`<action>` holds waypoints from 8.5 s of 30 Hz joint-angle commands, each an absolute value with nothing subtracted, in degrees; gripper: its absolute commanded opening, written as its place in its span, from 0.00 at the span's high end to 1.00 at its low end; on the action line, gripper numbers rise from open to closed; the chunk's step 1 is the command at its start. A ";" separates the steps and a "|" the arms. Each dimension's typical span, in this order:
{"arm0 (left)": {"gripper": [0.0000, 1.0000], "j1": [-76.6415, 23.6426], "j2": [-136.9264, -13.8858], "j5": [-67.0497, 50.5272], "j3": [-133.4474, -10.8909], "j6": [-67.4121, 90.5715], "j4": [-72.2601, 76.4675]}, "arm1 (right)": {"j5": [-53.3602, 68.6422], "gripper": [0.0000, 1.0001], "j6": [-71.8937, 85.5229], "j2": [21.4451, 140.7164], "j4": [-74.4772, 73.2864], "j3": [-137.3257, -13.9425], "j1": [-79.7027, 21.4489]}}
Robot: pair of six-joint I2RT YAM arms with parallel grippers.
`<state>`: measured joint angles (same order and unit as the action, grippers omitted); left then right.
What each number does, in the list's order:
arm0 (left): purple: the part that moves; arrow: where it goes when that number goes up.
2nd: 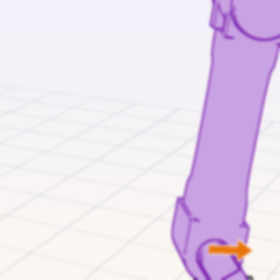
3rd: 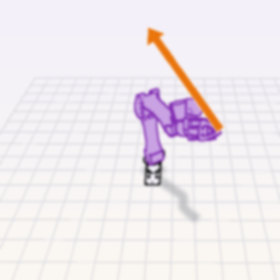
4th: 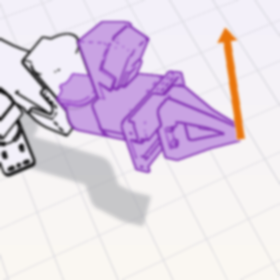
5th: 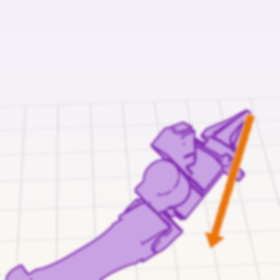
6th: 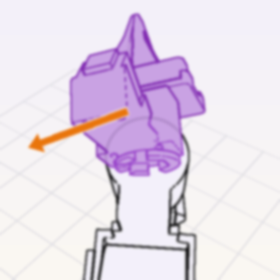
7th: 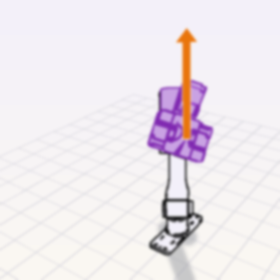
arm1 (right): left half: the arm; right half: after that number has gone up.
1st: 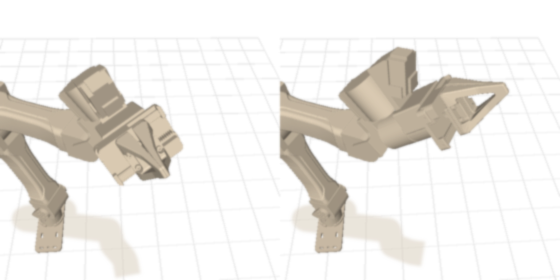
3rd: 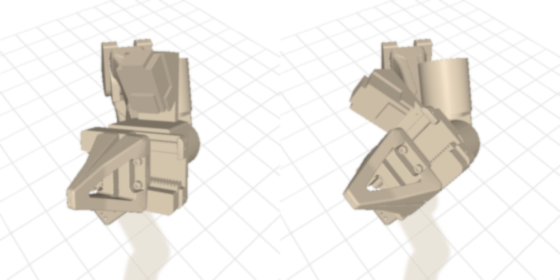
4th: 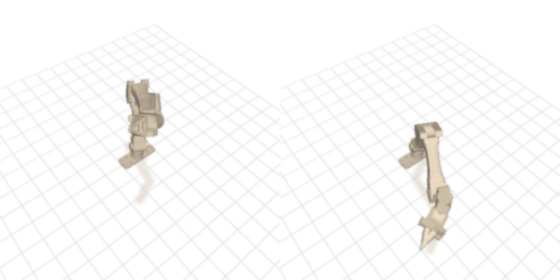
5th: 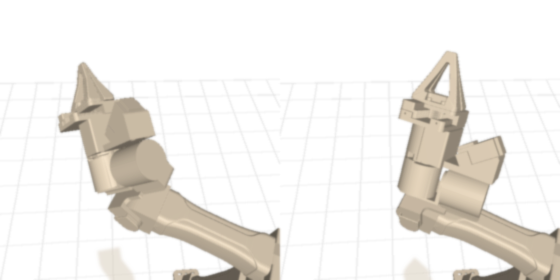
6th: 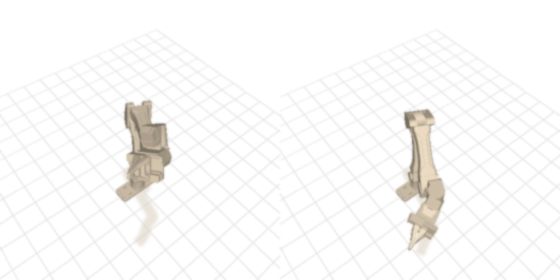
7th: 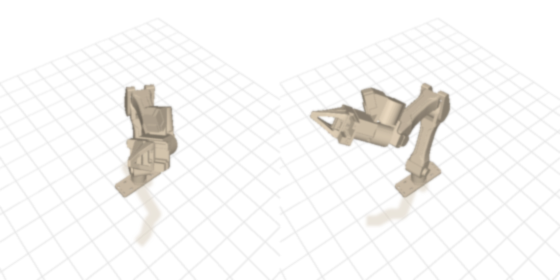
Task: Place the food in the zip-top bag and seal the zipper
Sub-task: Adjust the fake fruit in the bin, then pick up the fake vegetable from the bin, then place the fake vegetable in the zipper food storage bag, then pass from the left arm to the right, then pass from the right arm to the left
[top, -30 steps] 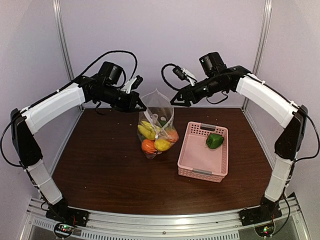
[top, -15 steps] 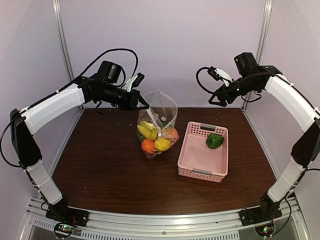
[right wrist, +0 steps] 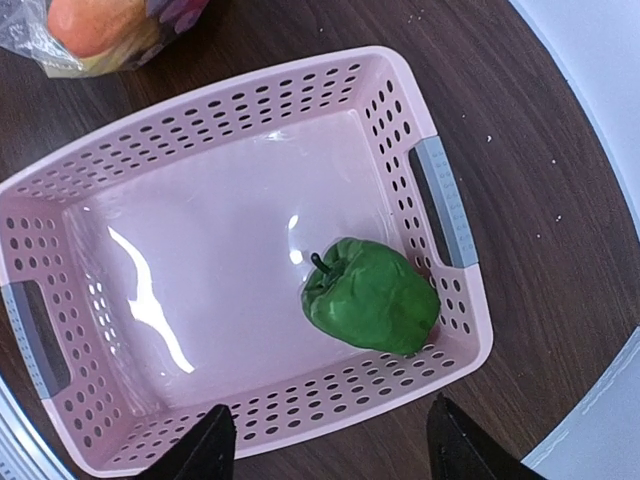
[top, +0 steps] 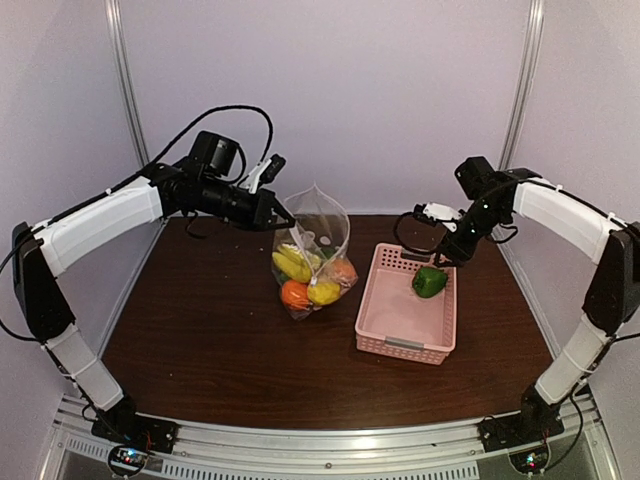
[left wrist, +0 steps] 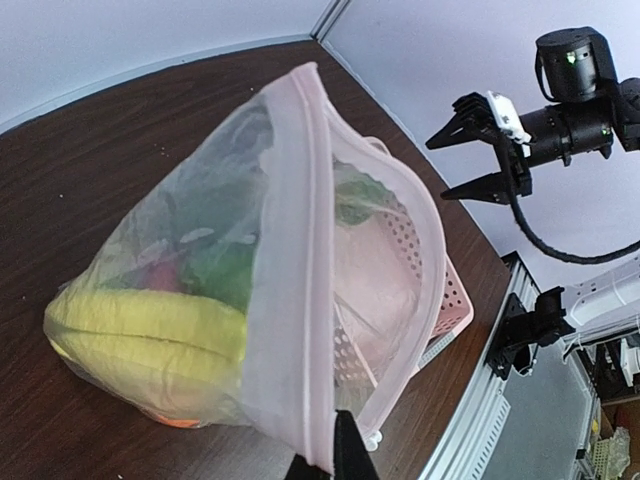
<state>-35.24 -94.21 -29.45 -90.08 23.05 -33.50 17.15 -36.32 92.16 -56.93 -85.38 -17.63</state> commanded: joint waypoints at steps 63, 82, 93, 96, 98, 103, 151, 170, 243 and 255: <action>1.00 -35.13 -89.59 -31.08 -84.56 24.64 -28.09 | 20.20 0.11 -75.28 106.57 -60.63 -89.00 -22.86; 1.00 -35.16 -89.16 -30.79 -84.22 26.28 -28.21 | 15.42 0.20 -75.82 113.61 -58.71 -87.23 -24.10; 1.00 -35.16 -89.54 -32.23 -82.84 25.98 -26.88 | 17.93 0.41 -67.26 108.93 -60.55 -88.39 -23.18; 1.00 -35.16 -89.79 -32.86 -82.24 25.80 -26.17 | 24.52 0.45 -62.20 105.32 -63.35 -90.33 -22.94; 1.00 -35.16 -90.40 -33.16 -82.41 25.57 -26.13 | 30.33 0.46 -60.08 103.70 -66.29 -91.65 -23.02; 1.00 -35.16 -91.36 -32.60 -82.81 25.16 -25.71 | 42.88 0.48 -56.08 102.45 -75.14 -99.63 -23.41; 1.00 -35.16 -91.59 -38.90 -84.00 32.58 -17.51 | 31.82 0.03 -14.13 99.72 -34.17 -107.53 -38.98; 1.00 -35.16 -92.95 -40.80 -85.05 30.52 -19.57 | 19.35 0.06 -11.90 110.61 -32.78 -112.70 -38.36; 0.65 -66.18 -105.22 29.79 -55.21 -17.67 45.86 | 37.55 0.95 31.70 104.63 -11.96 -95.14 -28.63; 0.67 -66.25 -106.00 25.31 -57.06 -17.36 45.33 | 38.09 0.95 32.34 104.92 -11.27 -94.94 -28.51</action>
